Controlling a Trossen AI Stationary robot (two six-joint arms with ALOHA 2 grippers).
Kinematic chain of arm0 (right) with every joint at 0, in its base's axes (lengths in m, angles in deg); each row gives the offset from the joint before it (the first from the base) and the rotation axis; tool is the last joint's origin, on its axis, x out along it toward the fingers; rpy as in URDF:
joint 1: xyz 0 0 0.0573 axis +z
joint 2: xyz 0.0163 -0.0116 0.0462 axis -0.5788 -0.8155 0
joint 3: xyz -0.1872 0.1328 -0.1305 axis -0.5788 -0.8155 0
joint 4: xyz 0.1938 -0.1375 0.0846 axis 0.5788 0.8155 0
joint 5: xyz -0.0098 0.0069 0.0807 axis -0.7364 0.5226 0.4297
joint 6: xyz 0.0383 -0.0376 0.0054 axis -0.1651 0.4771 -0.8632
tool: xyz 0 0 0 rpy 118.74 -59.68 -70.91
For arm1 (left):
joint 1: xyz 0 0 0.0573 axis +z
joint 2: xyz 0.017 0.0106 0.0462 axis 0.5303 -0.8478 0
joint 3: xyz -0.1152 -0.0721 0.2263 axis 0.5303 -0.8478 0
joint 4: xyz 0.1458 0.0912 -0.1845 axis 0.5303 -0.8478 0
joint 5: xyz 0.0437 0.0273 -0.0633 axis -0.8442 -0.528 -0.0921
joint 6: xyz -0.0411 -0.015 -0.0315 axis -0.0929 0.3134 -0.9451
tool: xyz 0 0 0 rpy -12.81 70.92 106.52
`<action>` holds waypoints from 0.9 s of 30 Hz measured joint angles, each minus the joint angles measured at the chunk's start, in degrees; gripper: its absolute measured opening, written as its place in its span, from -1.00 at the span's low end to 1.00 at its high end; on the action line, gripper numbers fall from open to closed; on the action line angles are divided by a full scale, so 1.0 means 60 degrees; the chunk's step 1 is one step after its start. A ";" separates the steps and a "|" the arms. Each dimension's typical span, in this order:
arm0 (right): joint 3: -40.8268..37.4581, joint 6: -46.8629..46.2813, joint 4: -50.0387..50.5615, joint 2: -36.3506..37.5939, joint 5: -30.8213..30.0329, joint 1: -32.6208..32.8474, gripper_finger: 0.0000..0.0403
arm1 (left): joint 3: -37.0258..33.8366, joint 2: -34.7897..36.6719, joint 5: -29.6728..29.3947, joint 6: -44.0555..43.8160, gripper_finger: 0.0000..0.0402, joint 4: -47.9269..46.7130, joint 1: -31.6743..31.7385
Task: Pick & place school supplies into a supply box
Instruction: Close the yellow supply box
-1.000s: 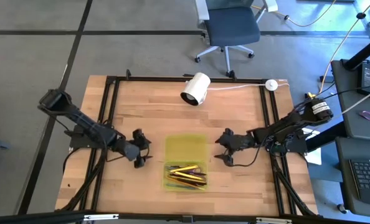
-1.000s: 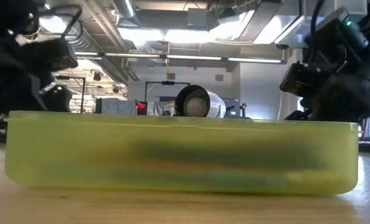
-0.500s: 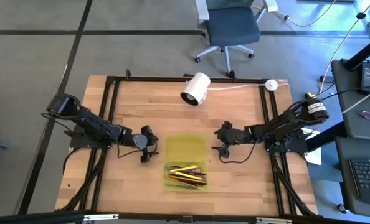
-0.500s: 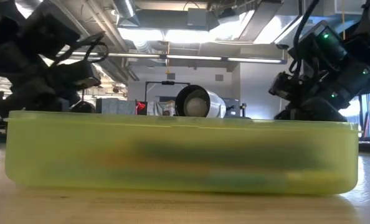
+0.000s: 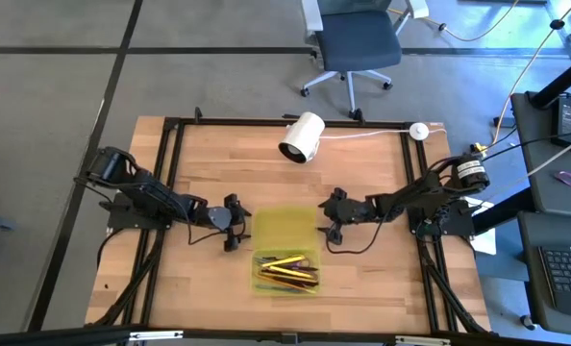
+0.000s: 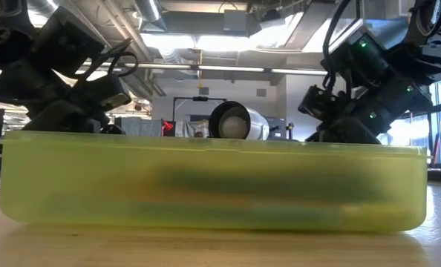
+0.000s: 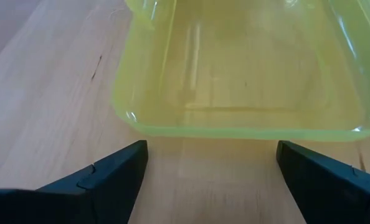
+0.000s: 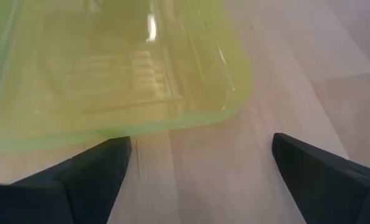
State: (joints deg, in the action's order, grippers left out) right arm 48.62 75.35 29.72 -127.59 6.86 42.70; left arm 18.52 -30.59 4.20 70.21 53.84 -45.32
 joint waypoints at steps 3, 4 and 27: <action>0.0000 0.0000 0.0023 0.0001 0.0323 0.0013 0.95 | 0.0000 -0.0002 0.0063 -0.0086 0.73 0.0022 0.0004; 0.0000 0.0056 0.0020 0.0001 0.0320 0.0045 0.95 | 0.0000 -0.0002 0.0063 -0.0043 0.73 0.0022 0.0004; -0.0029 0.0950 -0.0498 -0.0046 0.0957 -0.0066 0.95 | -0.0036 -0.0053 0.0526 0.0802 0.73 0.0714 0.0528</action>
State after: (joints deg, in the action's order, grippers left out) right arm 48.45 81.05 26.74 -127.87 12.60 42.30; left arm 18.30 -30.91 7.36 75.03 58.12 -42.16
